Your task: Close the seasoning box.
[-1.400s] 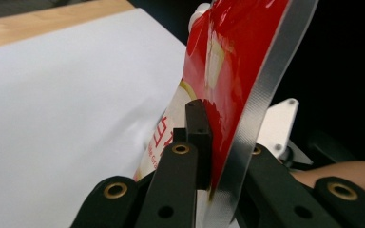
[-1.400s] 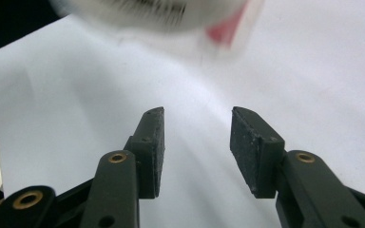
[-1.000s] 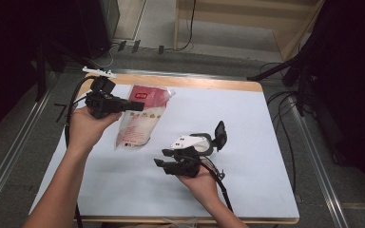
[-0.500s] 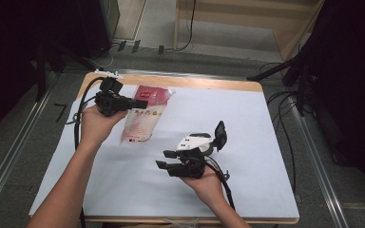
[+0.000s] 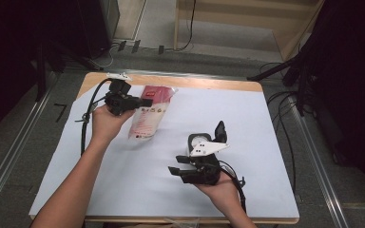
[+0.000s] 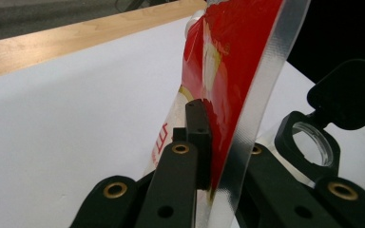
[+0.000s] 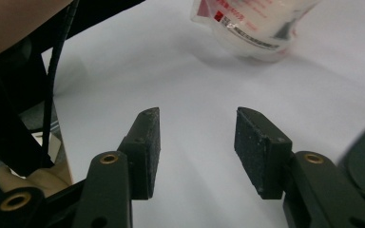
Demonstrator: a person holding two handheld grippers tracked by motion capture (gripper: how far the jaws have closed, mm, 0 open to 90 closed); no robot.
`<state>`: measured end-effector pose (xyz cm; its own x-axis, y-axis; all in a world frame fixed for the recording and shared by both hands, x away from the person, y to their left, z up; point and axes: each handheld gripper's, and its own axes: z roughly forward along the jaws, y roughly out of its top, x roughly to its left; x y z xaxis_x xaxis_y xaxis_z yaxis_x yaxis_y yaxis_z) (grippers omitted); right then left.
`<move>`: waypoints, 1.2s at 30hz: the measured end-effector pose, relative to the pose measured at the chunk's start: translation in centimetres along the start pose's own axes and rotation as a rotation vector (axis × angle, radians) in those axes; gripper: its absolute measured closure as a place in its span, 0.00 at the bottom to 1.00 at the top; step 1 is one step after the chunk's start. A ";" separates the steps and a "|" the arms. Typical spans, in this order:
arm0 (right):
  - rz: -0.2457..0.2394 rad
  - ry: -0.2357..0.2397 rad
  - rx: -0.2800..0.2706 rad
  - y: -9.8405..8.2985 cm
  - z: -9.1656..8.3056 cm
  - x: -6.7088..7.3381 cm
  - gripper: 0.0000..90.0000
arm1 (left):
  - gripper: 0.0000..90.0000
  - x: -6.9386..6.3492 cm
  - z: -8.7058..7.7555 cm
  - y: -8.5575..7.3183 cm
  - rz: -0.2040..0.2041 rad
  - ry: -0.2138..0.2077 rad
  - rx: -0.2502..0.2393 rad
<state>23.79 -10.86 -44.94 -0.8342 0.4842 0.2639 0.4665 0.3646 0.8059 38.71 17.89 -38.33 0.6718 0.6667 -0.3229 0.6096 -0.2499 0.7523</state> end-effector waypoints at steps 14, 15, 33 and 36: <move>0.019 -0.041 0.017 -1.4 -2.1 -1.1 0.56 | 0.97 0.9 -1.7 -1.8 -0.006 -0.045 -0.002; 0.017 -0.042 0.018 -1.4 -2.1 -1.2 0.56 | 0.96 0.9 -1.8 -1.9 -0.015 -0.046 -0.002; 0.007 -0.054 0.017 -1.0 -2.2 -1.7 0.55 | 0.87 1.2 -4.2 -4.1 -0.006 -0.051 -0.013; 0.009 -0.058 0.021 -1.1 -2.2 -1.8 0.55 | 0.85 1.3 -4.4 -4.3 0.009 -0.040 -0.013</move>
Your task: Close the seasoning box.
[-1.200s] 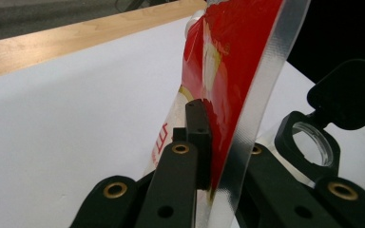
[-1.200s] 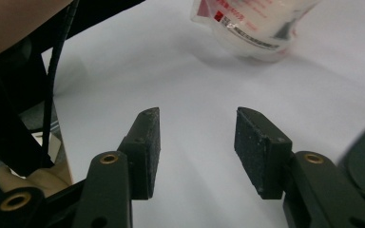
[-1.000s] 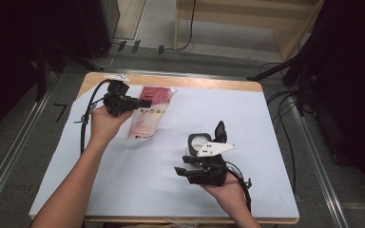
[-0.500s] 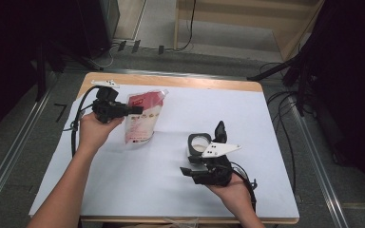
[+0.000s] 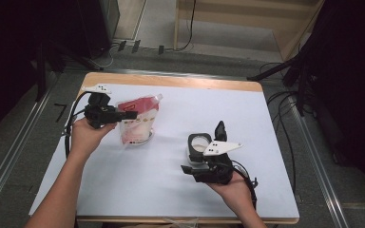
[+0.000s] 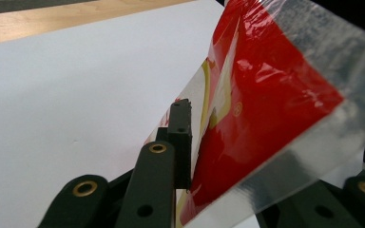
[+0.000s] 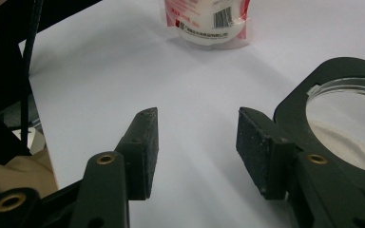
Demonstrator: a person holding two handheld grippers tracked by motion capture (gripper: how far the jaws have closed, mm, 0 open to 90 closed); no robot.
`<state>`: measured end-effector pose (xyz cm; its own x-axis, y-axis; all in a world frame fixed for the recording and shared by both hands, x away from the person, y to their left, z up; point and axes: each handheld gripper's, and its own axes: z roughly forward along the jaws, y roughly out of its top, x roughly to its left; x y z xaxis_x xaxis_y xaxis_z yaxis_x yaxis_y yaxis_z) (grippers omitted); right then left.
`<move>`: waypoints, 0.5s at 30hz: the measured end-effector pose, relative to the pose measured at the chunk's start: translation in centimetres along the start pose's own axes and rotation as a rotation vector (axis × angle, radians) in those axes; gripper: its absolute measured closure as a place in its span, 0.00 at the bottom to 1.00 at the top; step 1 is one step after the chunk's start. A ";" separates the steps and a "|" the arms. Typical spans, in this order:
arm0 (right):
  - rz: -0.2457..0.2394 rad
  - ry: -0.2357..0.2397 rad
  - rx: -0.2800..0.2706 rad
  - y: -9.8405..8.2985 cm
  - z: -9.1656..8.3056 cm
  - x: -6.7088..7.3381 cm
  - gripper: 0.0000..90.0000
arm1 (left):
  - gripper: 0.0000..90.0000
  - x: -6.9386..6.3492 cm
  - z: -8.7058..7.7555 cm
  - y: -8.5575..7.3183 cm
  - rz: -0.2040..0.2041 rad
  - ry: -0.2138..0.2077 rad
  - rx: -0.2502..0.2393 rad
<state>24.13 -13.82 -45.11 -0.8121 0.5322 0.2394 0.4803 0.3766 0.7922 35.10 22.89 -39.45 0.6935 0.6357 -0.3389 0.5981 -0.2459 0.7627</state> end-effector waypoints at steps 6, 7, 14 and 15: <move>-0.003 -0.003 -0.007 0.1 -0.2 -0.3 0.55 | 0.80 0.0 -0.4 -0.6 0.030 -0.004 -0.003; -0.002 -0.004 -0.007 0.1 -0.2 -0.4 0.55 | 0.79 0.0 -0.4 -0.6 0.026 -0.008 -0.007; 0.001 -0.008 -0.011 0.2 -0.3 -0.5 0.54 | 0.69 -0.2 -0.7 -1.1 0.058 0.008 -0.004; 0.002 -0.009 -0.009 0.2 -0.3 -0.5 0.54 | 0.68 -0.2 -0.7 -1.2 0.055 0.006 -0.007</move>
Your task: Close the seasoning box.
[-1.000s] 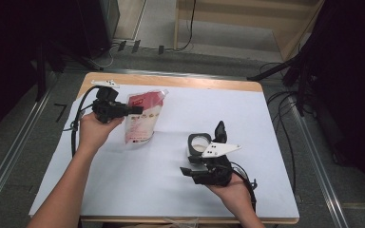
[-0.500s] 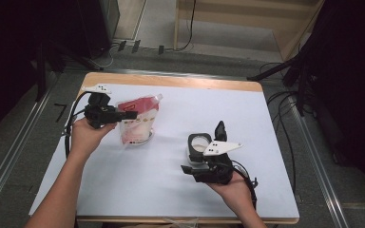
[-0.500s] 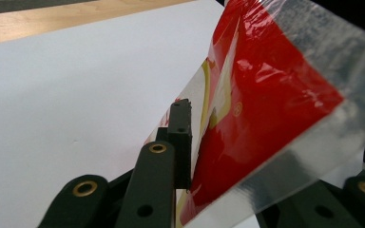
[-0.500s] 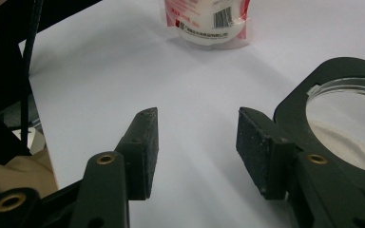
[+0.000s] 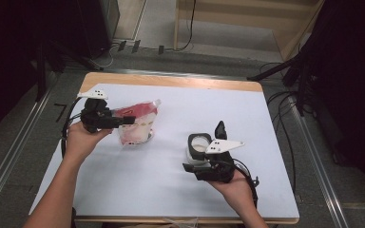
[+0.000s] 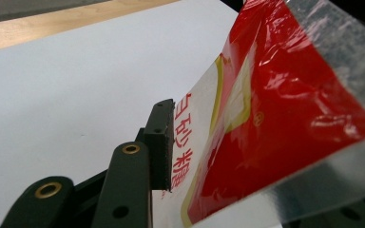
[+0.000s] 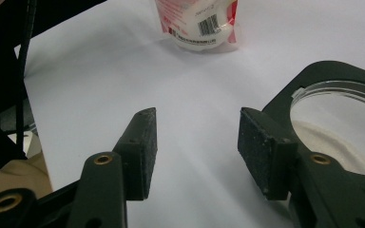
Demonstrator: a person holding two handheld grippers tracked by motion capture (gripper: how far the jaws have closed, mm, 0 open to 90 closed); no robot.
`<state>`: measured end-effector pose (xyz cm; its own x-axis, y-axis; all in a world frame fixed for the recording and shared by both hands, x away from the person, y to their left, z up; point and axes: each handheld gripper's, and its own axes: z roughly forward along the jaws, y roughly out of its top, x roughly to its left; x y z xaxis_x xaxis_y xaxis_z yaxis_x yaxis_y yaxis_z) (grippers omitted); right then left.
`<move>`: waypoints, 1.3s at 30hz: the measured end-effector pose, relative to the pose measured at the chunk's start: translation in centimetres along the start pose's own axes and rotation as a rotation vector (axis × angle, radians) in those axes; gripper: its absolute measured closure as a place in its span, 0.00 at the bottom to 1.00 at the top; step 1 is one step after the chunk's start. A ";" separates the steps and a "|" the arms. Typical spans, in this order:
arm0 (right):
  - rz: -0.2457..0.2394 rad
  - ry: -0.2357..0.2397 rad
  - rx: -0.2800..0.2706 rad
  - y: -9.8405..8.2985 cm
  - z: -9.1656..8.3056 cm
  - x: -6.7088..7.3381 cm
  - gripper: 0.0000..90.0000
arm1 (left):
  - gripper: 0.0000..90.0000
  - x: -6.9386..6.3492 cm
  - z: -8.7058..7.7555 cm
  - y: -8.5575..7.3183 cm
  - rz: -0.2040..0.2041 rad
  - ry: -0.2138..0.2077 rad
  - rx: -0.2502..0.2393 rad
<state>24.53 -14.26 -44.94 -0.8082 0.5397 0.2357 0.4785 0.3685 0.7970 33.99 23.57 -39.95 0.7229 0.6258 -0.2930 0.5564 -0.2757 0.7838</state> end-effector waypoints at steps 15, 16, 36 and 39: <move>0.003 0.001 0.004 0.3 -0.7 -0.5 0.54 | 0.58 -0.6 -0.8 -0.8 0.040 0.013 0.003; 0.001 0.002 0.007 0.3 -0.7 -0.6 0.54 | 0.58 -0.6 -0.9 -0.8 0.037 0.016 -0.001; 0.017 0.001 0.052 -0.4 -3.1 -2.0 0.55 | 0.55 0.0 -3.0 -2.2 -0.009 0.016 0.021; 0.029 -0.003 0.044 -0.6 -3.6 -2.6 0.56 | 0.55 0.1 -3.0 -2.3 -0.008 0.025 0.035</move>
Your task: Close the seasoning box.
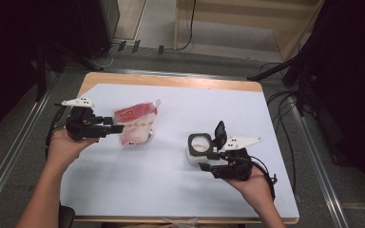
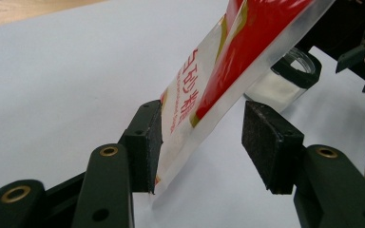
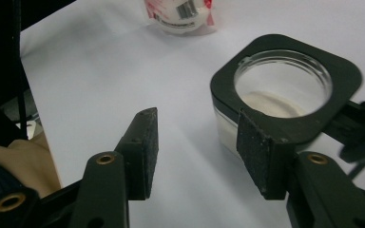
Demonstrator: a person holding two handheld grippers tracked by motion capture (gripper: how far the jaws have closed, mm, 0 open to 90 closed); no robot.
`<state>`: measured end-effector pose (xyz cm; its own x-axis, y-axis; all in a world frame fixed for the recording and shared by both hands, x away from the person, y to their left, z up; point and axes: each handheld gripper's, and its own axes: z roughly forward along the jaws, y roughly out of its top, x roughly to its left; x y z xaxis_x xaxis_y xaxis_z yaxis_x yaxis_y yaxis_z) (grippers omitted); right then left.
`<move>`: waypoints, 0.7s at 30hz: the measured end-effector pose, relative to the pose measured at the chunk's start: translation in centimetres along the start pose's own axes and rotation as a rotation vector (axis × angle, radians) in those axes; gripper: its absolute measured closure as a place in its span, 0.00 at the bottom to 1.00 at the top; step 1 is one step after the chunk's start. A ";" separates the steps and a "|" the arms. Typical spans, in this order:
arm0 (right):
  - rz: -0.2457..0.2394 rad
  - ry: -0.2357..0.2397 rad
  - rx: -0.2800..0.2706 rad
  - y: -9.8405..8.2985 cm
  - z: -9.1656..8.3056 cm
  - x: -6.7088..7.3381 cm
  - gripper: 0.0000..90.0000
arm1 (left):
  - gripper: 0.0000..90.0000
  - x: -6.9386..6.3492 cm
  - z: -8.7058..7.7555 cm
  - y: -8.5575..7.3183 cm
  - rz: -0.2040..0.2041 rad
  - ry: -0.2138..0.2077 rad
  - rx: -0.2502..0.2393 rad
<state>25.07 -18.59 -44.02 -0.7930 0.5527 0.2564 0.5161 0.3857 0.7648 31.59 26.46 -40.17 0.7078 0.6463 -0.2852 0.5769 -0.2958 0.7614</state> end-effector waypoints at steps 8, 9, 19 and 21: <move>0.005 0.003 -0.018 0.0 -1.0 -0.9 0.63 | 0.52 0.4 -0.5 -0.5 0.000 -0.006 0.009; 0.000 0.009 -0.018 0.0 -1.1 -0.9 0.66 | 0.52 0.5 -0.6 -0.6 -0.003 -0.004 0.004; 0.048 0.015 -0.015 -0.4 -2.8 -2.0 0.81 | 0.51 1.4 -1.5 -1.2 -0.001 0.033 0.004; 0.039 0.008 -0.011 -0.4 -3.3 -2.1 0.87 | 0.51 1.5 -1.5 -1.3 -0.015 0.036 0.002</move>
<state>25.49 -22.36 -42.97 -0.7748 0.5613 0.2909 0.5433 0.3559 0.7604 31.24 28.86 -40.70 0.6842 0.6754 -0.2752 0.5879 -0.2875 0.7561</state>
